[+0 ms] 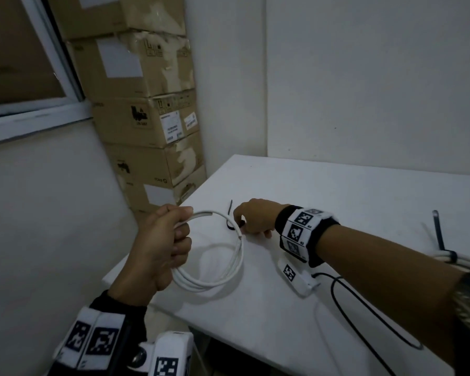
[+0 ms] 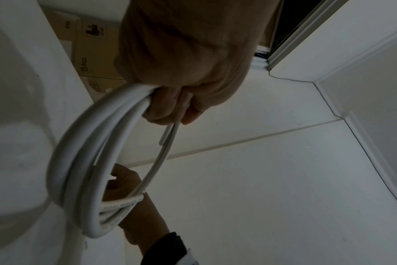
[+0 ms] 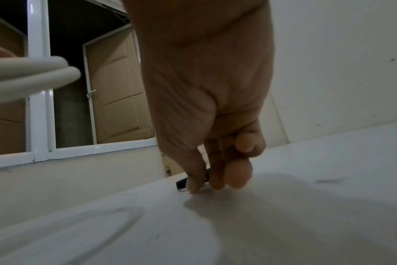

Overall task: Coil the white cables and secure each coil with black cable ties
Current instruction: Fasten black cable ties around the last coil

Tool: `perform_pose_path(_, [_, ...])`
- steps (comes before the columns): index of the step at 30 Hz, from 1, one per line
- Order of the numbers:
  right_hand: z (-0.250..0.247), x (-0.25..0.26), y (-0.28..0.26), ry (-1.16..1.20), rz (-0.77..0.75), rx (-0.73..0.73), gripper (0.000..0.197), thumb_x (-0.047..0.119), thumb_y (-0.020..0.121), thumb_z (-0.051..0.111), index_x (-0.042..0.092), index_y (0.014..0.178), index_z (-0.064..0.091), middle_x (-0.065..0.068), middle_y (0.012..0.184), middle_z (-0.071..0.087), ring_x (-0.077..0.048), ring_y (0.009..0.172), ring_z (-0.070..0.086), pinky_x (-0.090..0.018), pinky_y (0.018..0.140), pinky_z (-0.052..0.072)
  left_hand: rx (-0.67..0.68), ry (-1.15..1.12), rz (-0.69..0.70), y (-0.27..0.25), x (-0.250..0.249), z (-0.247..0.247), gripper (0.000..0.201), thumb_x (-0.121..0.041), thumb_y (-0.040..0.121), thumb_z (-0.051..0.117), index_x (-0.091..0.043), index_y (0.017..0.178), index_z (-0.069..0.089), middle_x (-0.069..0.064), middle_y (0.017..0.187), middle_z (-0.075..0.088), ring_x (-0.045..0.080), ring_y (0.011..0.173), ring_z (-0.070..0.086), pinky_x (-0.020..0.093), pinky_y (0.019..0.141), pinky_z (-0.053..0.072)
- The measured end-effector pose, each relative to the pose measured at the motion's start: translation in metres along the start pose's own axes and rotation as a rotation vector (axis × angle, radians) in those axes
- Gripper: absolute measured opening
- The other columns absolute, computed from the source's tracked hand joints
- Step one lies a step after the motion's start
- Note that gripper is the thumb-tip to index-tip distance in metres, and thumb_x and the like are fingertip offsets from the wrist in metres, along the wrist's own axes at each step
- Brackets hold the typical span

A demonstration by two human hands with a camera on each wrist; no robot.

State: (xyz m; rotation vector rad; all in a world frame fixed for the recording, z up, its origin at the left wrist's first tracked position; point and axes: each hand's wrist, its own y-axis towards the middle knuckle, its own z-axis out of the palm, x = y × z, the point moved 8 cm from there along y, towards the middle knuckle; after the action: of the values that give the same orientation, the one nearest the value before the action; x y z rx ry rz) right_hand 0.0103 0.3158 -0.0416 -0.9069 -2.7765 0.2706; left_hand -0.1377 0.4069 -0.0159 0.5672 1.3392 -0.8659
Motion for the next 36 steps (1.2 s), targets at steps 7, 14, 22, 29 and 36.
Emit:
perform_pose_path(7, [0.003, -0.039, -0.051, 0.197, 0.067, -0.016, 0.01, 0.007, 0.091, 0.049, 0.005, 0.097, 0.057, -0.013, 0.077, 0.064, -0.025, 0.047, 0.058, -0.024, 0.044, 0.046, 0.055, -0.002, -0.017, -0.012, 0.0, 0.035, 0.026, -0.013, 0.095, 0.049, -0.018, 0.071, 0.039, -0.005, 0.045, 0.029, 0.005, 0.028, 0.019, 0.008, 0.036, 0.015])
perform_pose_path(14, [-0.046, -0.093, -0.194, 0.408, 0.085, -0.475, 0.007, 0.009, 0.089, 0.059, 0.013, 0.092, 0.063, 0.0, 0.071, 0.061, -0.029, 0.065, 0.067, -0.033, 0.057, 0.056, 0.189, 0.03, 0.001, -0.039, 0.0, 0.123, 0.023, -0.013, 0.093, 0.049, -0.018, 0.071, 0.043, -0.004, 0.047, 0.029, 0.007, 0.031, 0.018, 0.009, 0.038, 0.015])
perform_pose_path(22, [-0.049, -0.126, -0.383, 0.523, 0.067, -0.81, 0.019, 0.012, 0.088, 0.063, 0.029, 0.079, 0.064, 0.012, 0.063, 0.062, -0.006, 0.052, 0.06, -0.022, 0.047, 0.051, 0.399, 0.092, 0.002, -0.097, 0.014, 0.27, 0.025, -0.012, 0.091, 0.052, -0.017, 0.069, 0.042, -0.003, 0.049, 0.031, 0.009, 0.035, 0.019, 0.012, 0.037, 0.013])
perform_pose_path(29, [-0.004, -0.158, -0.453, 0.411, 0.207, -0.705, 0.011, 0.018, 0.089, 0.06, 0.018, 0.091, 0.071, 0.004, 0.081, 0.071, -0.01, 0.072, 0.064, -0.013, 0.063, 0.044, 0.617, 0.18, 0.049, -0.16, 0.016, 0.377, 0.027, -0.012, 0.092, 0.051, -0.018, 0.068, 0.04, -0.002, 0.052, 0.029, 0.009, 0.036, 0.018, 0.013, 0.039, 0.012])
perform_pose_path(36, [-0.02, -0.187, -0.488, 0.331, 0.182, -1.252, 0.012, 0.006, 0.083, 0.06, 0.011, 0.09, 0.069, -0.003, 0.079, 0.067, -0.01, 0.074, 0.055, -0.012, 0.066, 0.04, 0.812, 0.263, 0.11, -0.224, 0.034, 0.439, 0.022, -0.017, 0.095, 0.051, -0.014, 0.074, 0.044, 0.0, 0.051, 0.034, 0.009, 0.036, 0.023, 0.015, 0.037, 0.018])
